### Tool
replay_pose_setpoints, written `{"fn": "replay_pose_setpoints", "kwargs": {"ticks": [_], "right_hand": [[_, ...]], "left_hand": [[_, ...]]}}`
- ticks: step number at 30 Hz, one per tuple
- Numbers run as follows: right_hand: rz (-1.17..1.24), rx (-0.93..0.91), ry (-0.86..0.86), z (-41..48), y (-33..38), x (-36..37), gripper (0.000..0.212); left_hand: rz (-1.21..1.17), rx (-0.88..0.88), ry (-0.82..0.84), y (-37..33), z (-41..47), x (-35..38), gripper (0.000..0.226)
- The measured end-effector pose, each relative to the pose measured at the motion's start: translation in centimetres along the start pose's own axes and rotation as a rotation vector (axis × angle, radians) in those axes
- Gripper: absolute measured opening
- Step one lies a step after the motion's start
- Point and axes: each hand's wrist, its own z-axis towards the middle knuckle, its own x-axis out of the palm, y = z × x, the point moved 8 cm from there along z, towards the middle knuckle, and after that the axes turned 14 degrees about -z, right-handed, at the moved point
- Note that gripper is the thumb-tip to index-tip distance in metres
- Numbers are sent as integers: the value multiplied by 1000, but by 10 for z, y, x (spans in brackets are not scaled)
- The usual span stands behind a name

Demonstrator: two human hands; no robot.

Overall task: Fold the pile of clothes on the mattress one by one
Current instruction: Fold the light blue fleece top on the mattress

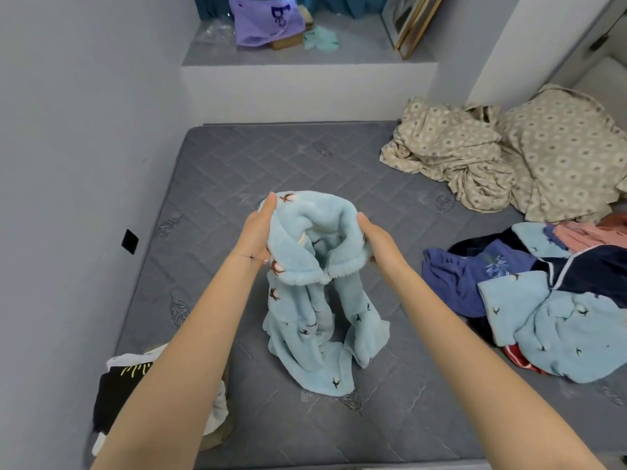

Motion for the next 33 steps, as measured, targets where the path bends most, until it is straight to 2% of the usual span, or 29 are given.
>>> {"fn": "replay_pose_setpoints", "kwargs": {"ticks": [1, 3, 4, 6, 8, 9, 12, 14, 17, 21, 24, 26, 28, 30, 33], "right_hand": [[-29, -72, 17, -3, 4, 4, 33], [-91, -193, 6, -4, 7, 9, 60], [-120, -242, -19, -3, 9, 11, 65], [-146, -288, -75, -2, 14, 12, 42], [-125, -244, -120, 0, 12, 11, 19], [-97, -218, -125, 1, 11, 11, 15], [12, -108, -117, 7, 2, 11, 19], [134, -32, -97, 9, -4, 12, 20], [295, 29, -86, 11, -6, 11, 15], [435, 73, -161, 18, -4, 2, 18], [496, 107, -230, 23, -3, -4, 28], [533, 118, -255, 26, -2, -4, 31], [565, 118, -262, 28, 0, -2, 31], [578, 119, -244, 30, 2, 4, 33], [601, 141, -184, 31, 3, 13, 30]], "left_hand": [[-2, -11, -1, -2, 0, 0, 57], [-6, -35, 1, -3, 2, -1, 66], [-8, -41, 5, -3, 3, 0, 70], [-22, -67, 10, 0, 8, -4, 78], [-33, -106, -14, 6, 11, -11, 84], [-24, -105, -36, 6, 11, -13, 80], [82, -9, -151, 3, 10, -23, 52], [207, 70, -171, 1, 7, -29, 34], [334, -37, -81, 20, 3, -36, 43], [289, -180, 58, 50, -10, -46, 56], [297, -275, 96, 68, -16, -54, 41], [405, -311, 205, 76, -20, -51, 36], [518, -279, 322, 82, -24, -40, 55], [523, -169, 317, 81, -19, -32, 76], [459, 11, 203, 74, -15, -22, 69]]}}
